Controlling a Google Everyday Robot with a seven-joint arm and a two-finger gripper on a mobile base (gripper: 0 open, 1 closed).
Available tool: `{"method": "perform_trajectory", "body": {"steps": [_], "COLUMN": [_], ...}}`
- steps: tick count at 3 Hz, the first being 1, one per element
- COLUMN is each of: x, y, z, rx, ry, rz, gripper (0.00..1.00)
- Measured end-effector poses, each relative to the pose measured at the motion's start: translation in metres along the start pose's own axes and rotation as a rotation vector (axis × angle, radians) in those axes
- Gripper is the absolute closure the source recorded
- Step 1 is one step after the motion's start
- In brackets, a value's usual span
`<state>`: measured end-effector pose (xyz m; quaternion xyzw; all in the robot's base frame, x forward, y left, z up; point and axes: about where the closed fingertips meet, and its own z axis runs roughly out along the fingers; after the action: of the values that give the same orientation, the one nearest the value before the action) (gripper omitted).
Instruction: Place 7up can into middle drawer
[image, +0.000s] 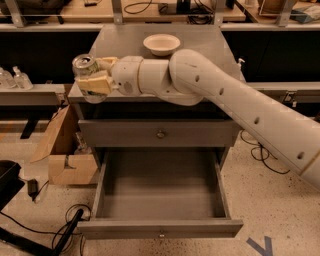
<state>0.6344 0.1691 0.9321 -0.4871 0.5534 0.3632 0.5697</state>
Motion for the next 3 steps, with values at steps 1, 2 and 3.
{"method": "perform_trajectory", "body": {"steps": [1,2,3], "x": [0.026,0.07,0.126], "y": [0.041,0.046,0.029], "z": [-0.025,-0.034,-0.039], "rx": [-0.037,-0.062,-0.095], "ry": [0.015,0.073,0.12], "rz": [-0.03,-0.027,-0.043], "gripper": [1.0,1.0,1.0]}}
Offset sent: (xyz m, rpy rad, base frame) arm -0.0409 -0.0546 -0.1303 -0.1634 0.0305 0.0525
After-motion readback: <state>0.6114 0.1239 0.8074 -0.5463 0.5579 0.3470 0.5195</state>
